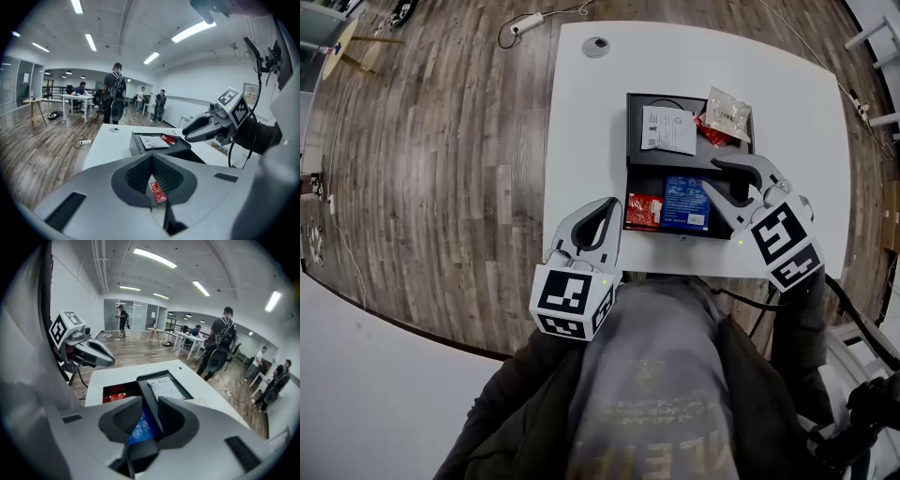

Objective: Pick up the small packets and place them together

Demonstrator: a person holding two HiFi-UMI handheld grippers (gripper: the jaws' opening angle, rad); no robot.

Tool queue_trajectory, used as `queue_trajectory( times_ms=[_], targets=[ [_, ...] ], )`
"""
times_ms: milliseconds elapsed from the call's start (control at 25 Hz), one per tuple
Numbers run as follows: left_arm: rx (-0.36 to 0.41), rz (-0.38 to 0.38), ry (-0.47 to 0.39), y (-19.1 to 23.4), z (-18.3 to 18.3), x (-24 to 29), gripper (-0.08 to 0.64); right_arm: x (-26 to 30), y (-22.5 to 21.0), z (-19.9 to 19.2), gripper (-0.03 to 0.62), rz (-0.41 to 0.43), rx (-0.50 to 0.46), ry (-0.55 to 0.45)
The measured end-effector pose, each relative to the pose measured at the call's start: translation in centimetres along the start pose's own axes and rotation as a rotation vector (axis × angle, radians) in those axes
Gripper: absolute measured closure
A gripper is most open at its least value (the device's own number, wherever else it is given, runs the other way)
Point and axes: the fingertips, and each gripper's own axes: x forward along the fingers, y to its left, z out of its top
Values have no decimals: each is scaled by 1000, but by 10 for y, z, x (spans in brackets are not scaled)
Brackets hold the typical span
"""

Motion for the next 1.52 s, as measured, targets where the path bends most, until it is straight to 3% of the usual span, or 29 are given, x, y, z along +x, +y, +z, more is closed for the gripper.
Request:
queue_trajectory(
  times_ms=[200,480,760,1120,1320,1520],
  targets=[
    [-3,11,22,3,-5,-3,557,40,54,-14,484,214,64,28],
    [-43,60,74,20,-23,-6,557,87,80,-31,483,335,52,107],
    [-79,98,101,34,-34,-3,557,122,91,-49,483,352,33,171],
    [-98,106,107,35,-39,-2,557,126,93,-51,487,371,37,199],
    [-100,117,99,37,-37,-6,557,124,100,-53,548,395,-9,212],
    [-95,119,90,34,-37,-9,557,120,97,-53,582,397,58,188]
  ],
)
